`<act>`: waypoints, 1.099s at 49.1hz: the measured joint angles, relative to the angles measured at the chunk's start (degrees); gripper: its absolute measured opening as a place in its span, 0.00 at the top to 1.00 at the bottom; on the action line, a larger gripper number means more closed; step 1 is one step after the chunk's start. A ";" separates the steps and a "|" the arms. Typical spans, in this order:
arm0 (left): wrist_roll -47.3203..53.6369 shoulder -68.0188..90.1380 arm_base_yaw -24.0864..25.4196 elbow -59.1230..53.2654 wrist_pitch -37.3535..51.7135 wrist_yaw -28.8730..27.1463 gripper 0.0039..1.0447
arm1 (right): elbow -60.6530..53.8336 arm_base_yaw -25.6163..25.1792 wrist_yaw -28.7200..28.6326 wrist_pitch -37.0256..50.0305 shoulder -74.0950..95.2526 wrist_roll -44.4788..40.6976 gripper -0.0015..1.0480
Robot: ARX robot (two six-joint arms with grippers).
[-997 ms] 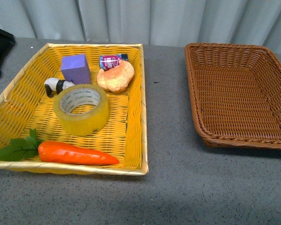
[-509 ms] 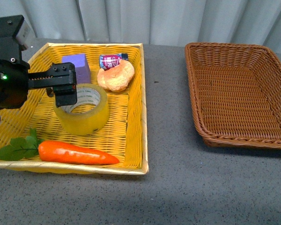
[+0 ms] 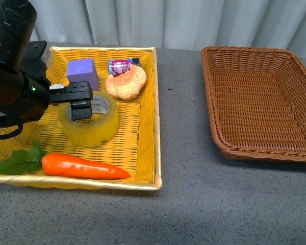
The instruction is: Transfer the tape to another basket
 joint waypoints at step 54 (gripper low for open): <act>9.99 -6.05 -5.97 0.87 11.10 2.91 0.85 | 0.00 0.00 0.00 0.00 0.00 -0.02 0.09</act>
